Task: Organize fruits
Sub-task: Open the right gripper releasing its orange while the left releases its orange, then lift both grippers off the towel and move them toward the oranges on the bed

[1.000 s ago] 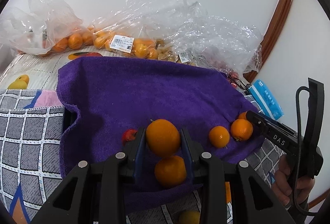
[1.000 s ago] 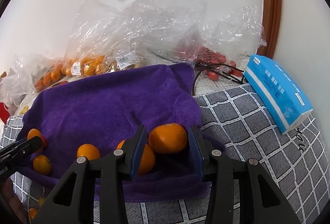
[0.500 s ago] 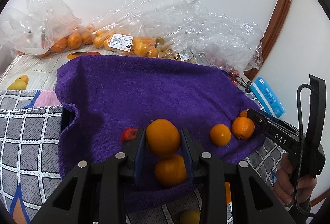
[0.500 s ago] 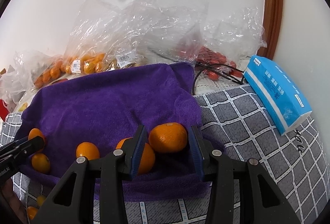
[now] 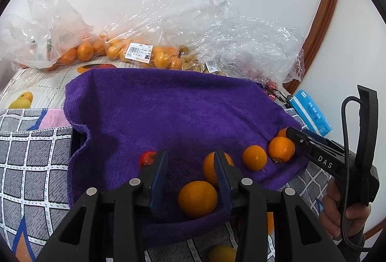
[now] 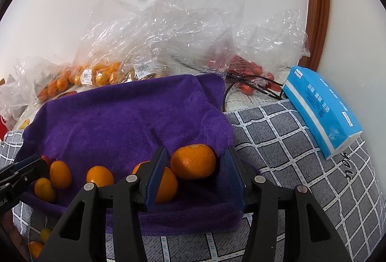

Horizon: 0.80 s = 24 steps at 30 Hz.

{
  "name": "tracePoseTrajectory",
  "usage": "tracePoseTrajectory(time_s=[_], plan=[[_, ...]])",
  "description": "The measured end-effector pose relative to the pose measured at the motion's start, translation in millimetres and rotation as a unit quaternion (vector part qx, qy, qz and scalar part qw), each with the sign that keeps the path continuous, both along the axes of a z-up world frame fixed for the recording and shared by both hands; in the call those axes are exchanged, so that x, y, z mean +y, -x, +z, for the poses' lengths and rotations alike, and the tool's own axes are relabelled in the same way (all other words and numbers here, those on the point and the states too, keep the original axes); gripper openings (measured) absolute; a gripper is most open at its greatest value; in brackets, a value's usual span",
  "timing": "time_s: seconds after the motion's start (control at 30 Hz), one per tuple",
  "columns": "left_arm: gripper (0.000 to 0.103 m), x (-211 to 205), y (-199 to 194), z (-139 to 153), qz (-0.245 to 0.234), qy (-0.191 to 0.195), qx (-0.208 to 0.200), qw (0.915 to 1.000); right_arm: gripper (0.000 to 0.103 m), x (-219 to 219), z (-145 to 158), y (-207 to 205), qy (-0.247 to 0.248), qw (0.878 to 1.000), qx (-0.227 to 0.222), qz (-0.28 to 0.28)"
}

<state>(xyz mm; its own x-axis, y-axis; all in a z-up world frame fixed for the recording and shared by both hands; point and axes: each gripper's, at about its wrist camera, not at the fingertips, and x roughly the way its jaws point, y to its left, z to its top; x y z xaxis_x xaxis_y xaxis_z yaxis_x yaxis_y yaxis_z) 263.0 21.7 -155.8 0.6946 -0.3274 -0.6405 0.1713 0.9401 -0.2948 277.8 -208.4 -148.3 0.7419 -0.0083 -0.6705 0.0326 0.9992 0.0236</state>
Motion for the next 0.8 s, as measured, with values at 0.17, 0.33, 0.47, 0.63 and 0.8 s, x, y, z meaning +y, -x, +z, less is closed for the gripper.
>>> tracePoseTrajectory(time_s=[0.17, 0.33, 0.47, 0.63, 0.8], plan=[[0.041, 3, 2, 2, 0.006, 0.006, -0.008, 0.9999, 0.055, -2, 2, 1, 0.001, 1.0, -0.003, -0.008], [0.041, 4, 3, 4, 0.014, 0.008, -0.015, 0.9998, 0.057, -3, 4, 3, 0.001, 1.0, -0.011, -0.015], [0.041, 6, 5, 5, 0.021, 0.009, -0.021, 0.9995, 0.057, -1, 5, 5, 0.0, 1.0, -0.014, -0.014], [0.041, 9, 9, 6, 0.032, 0.009, -0.033, 0.9989, 0.057, 2, 6, 8, 0.004, 1.0, -0.026, -0.014], [0.041, 11, 11, 9, 0.042, 0.005, -0.041, 0.9983, 0.057, 9, 10, 12, 0.015, 0.999, -0.037, -0.001]])
